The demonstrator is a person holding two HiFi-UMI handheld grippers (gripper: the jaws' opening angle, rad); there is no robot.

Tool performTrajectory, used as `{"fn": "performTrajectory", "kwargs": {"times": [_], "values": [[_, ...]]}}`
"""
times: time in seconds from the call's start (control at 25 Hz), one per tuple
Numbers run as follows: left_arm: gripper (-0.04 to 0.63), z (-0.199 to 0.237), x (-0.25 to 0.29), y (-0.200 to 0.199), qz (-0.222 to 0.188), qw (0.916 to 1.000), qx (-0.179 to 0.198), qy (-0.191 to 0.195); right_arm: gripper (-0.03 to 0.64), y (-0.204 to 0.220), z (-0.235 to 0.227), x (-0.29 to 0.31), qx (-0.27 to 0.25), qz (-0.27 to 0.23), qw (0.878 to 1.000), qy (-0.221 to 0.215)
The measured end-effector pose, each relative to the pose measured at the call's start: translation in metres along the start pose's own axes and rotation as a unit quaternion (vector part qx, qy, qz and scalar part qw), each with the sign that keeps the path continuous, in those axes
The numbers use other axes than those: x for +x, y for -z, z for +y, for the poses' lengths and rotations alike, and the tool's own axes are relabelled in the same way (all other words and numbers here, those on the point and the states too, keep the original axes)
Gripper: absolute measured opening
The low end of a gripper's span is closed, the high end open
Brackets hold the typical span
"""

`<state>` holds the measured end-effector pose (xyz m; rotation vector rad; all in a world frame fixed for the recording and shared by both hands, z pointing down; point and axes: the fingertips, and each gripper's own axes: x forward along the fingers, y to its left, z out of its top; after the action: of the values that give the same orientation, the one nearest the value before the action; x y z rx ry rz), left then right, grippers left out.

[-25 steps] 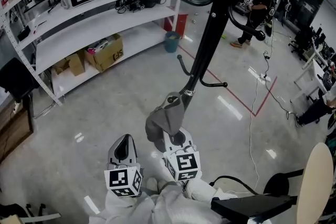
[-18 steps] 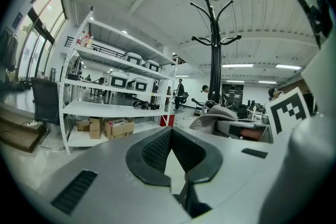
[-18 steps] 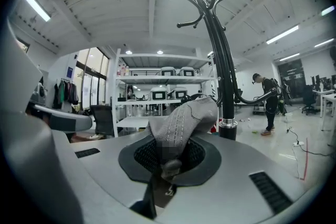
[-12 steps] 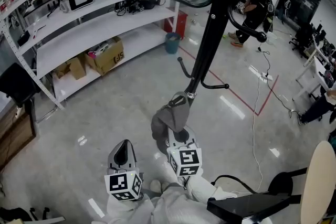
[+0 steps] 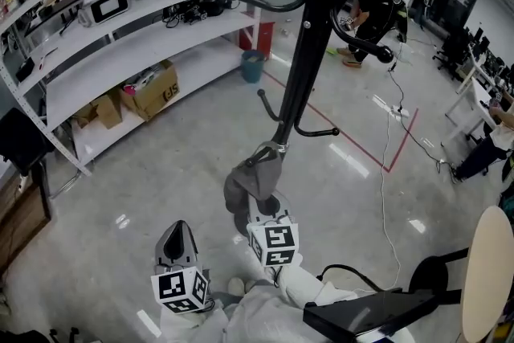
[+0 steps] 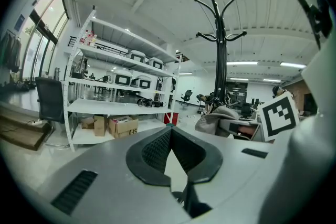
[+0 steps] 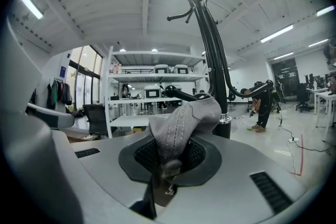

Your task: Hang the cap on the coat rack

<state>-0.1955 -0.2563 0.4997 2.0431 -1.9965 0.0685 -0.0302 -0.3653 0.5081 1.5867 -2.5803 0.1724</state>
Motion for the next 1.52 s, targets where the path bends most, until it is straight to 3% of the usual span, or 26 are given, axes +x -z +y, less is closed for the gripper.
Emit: {"fn": "performTrajectory", "kwargs": {"times": [0.24,0.76,1.16,1.52], "values": [[0.003,0.001,-0.002,0.002,0.004,1.0000,0.004,-0.001,0.043,0.013,-0.006,0.013,-0.026,0.009,1.000,0.008],[0.003,0.013,-0.011,0.011,0.013,0.9998,-0.001,-0.018,0.046,0.044,-0.015,0.027,-0.030,0.006,0.999,0.021],[0.003,0.004,-0.018,0.018,0.019,0.9997,-0.007,-0.015,0.172,0.065,-0.018,0.022,-0.024,0.036,0.999,0.017],[0.003,-0.008,-0.022,0.029,0.028,0.9995,-0.014,-0.008,0.202,0.076,-0.016,0.001,-0.027,0.048,0.998,0.006]]}}
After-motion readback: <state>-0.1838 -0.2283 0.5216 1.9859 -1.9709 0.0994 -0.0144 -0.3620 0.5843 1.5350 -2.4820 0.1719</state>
